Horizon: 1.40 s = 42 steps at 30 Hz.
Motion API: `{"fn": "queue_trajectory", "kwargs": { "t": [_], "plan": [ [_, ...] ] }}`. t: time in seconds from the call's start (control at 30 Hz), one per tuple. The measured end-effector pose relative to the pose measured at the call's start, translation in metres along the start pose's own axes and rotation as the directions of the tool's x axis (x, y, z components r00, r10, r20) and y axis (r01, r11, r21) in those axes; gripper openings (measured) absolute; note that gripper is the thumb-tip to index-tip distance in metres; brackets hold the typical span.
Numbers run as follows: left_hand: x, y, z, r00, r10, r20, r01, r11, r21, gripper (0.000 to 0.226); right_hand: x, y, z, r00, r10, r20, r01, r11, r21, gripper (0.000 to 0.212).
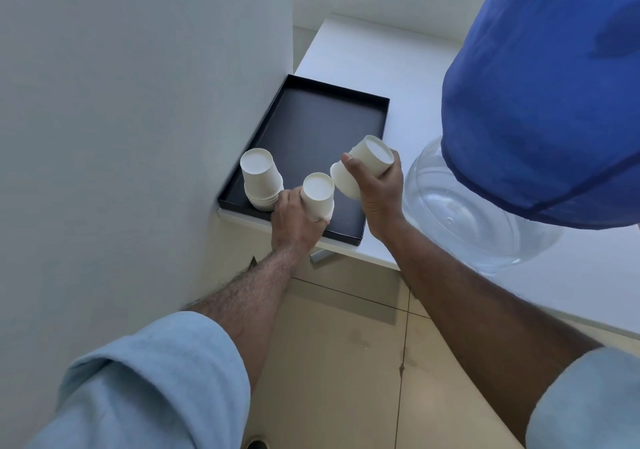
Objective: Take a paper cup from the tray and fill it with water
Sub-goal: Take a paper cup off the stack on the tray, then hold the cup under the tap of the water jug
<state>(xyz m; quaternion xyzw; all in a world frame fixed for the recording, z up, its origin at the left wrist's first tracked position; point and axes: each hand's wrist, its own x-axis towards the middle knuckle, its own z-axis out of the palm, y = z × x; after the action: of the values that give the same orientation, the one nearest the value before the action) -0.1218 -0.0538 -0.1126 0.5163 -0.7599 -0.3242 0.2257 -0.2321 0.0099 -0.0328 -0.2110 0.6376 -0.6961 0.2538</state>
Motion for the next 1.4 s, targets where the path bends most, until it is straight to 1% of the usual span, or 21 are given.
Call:
{"fn": "queue_trajectory", "kwargs": {
  "t": [0.2, 0.27, 0.33, 0.37, 0.43, 0.5, 0.6, 0.67, 0.73, 0.8, 0.87, 0.9, 0.97, 1.0, 1.03, 1.07, 1.1, 1.13, 1.2, 1.3, 1.4],
  "plan": [
    [-0.024, -0.004, -0.004, 0.999, -0.023, -0.025, 0.022, 0.999, -0.027, 0.091, -0.052, 0.005, -0.025, 1.000, -0.017, -0.009, 0.017, 0.998, 0.056, 0.041],
    [-0.050, -0.007, -0.008, 0.992, 0.023, -0.126, -0.033, 0.997, -0.073, 0.082, -0.068, 0.011, -0.035, 1.000, 0.018, -0.024, -0.016, 0.997, 0.075, 0.038],
    [-0.083, -0.008, -0.009, 0.977, 0.078, -0.201, -0.111, 0.981, -0.162, 0.060, -0.084, 0.017, -0.046, 0.994, 0.098, -0.051, -0.090, 0.985, 0.146, 0.045],
    [-0.100, -0.007, -0.009, 0.981, 0.077, -0.179, -0.121, 0.961, -0.249, 0.048, -0.091, 0.021, -0.050, 0.986, 0.156, -0.061, -0.141, 0.970, 0.199, 0.053],
    [-0.127, 0.003, -0.009, 0.997, 0.057, -0.049, -0.074, 0.878, -0.473, 0.038, -0.103, 0.028, -0.058, 0.956, 0.286, -0.063, -0.253, 0.914, 0.317, 0.069],
    [-0.144, 0.013, -0.009, 0.992, 0.094, 0.080, -0.028, 0.802, -0.597, 0.048, -0.116, 0.038, -0.067, 0.916, 0.401, -0.015, -0.351, 0.819, 0.454, 0.070],
    [-0.159, 0.025, -0.003, 0.945, 0.229, 0.235, -0.063, 0.829, -0.556, 0.079, -0.139, 0.056, -0.093, 0.835, 0.547, 0.054, -0.473, 0.665, 0.578, 0.060],
    [-0.167, 0.028, 0.005, 0.903, 0.282, 0.325, -0.106, 0.879, -0.466, 0.088, -0.153, 0.068, -0.112, 0.785, 0.612, 0.101, -0.539, 0.593, 0.598, 0.056],
    [-0.172, 0.027, 0.012, 0.884, 0.281, 0.372, -0.133, 0.917, -0.376, 0.086, -0.163, 0.078, -0.127, 0.746, 0.651, 0.139, -0.582, 0.536, 0.612, 0.054],
    [-0.177, 0.025, 0.019, 0.881, 0.297, 0.368, -0.186, 0.933, -0.307, 0.077, -0.170, 0.087, -0.138, 0.725, 0.672, 0.153, -0.604, 0.513, 0.611, 0.051],
    [-0.180, 0.025, 0.027, 0.879, 0.308, 0.363, -0.229, 0.942, -0.244, 0.072, -0.175, 0.096, -0.149, 0.712, 0.690, 0.131, -0.630, 0.545, 0.554, 0.046],
    [-0.183, 0.026, 0.032, 0.880, 0.309, 0.360, -0.244, 0.946, -0.215, 0.071, -0.178, 0.102, -0.156, 0.716, 0.692, 0.095, -0.639, 0.593, 0.490, 0.042],
    [-0.185, 0.028, 0.038, 0.889, 0.292, 0.354, -0.254, 0.956, -0.150, 0.070, -0.186, 0.113, -0.171, 0.787, 0.616, -0.038, -0.592, 0.770, 0.238, 0.033],
    [-0.186, 0.029, 0.041, 0.888, 0.281, 0.363, -0.254, 0.960, -0.122, 0.071, -0.190, 0.117, -0.180, 0.853, 0.510, -0.109, -0.510, 0.860, 0.027, 0.041],
    [-0.187, 0.032, 0.043, 0.884, 0.272, 0.379, -0.253, 0.962, -0.101, 0.072, -0.192, 0.120, -0.188, 0.918, 0.381, -0.113, -0.397, 0.896, -0.201, 0.057],
    [-0.188, 0.034, 0.047, 0.878, 0.267, 0.397, -0.255, 0.963, -0.083, 0.072, -0.193, 0.122, -0.193, 0.961, 0.271, -0.046, -0.266, 0.876, -0.402, 0.072],
    [-0.189, 0.037, 0.050, 0.870, 0.271, 0.412, -0.267, 0.961, -0.069, 0.073, -0.192, 0.125, -0.196, 0.980, 0.195, 0.039, -0.145, 0.834, -0.533, 0.082],
    [-0.190, 0.040, 0.053, 0.862, 0.278, 0.425, -0.279, 0.958, -0.061, 0.074, -0.189, 0.124, -0.195, 0.982, 0.164, 0.099, -0.076, 0.807, -0.586, 0.086],
    [-0.193, 0.048, 0.061, 0.845, 0.297, 0.445, -0.304, 0.951, -0.058, 0.076, -0.182, 0.124, -0.195, 0.985, 0.139, 0.105, -0.056, 0.822, -0.567, 0.082],
    [-0.192, 0.058, 0.066, 0.822, 0.318, 0.473, -0.328, 0.943, -0.065, 0.084, -0.171, 0.125, -0.198, 0.994, 0.103, 0.026, -0.075, 0.852, -0.518, 0.063],
    [-0.181, 0.069, 0.066, 0.806, 0.395, 0.440, -0.397, 0.913, -0.092, 0.087, -0.165, 0.127, -0.209, 0.990, 0.129, -0.056, -0.140, 0.865, -0.482, 0.061]
  ]
}}
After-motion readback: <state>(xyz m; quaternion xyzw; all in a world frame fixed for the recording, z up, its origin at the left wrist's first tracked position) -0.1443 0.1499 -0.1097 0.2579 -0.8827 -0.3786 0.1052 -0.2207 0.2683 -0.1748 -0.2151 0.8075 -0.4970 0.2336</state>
